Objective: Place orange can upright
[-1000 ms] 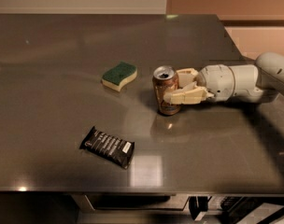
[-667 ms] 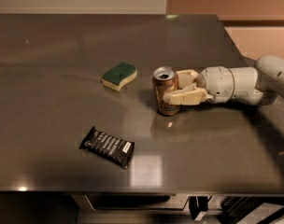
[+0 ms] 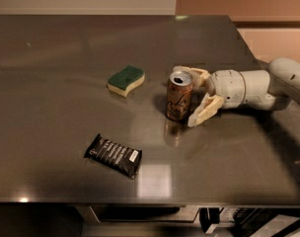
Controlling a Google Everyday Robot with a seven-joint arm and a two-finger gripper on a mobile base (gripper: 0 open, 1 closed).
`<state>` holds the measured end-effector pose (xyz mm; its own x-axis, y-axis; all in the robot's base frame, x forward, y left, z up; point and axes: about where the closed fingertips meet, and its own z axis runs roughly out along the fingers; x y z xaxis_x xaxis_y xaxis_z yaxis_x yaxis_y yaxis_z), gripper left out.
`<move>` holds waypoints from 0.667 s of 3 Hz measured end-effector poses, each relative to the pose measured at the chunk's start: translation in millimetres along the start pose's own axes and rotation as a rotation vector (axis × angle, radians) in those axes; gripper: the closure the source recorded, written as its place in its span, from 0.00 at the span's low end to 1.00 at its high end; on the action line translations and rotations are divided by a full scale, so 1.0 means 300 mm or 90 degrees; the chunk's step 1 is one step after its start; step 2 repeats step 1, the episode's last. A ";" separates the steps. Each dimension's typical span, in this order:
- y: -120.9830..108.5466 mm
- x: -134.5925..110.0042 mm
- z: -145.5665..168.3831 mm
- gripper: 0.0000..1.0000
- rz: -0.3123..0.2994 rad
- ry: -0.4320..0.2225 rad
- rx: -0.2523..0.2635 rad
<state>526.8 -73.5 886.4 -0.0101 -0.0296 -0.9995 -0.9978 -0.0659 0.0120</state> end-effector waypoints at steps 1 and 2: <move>0.000 0.000 0.000 0.00 0.000 0.000 0.000; 0.000 0.000 0.000 0.00 0.000 0.000 0.000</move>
Offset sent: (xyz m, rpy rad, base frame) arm 0.0000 0.0000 0.0000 0.0000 0.0000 0.0000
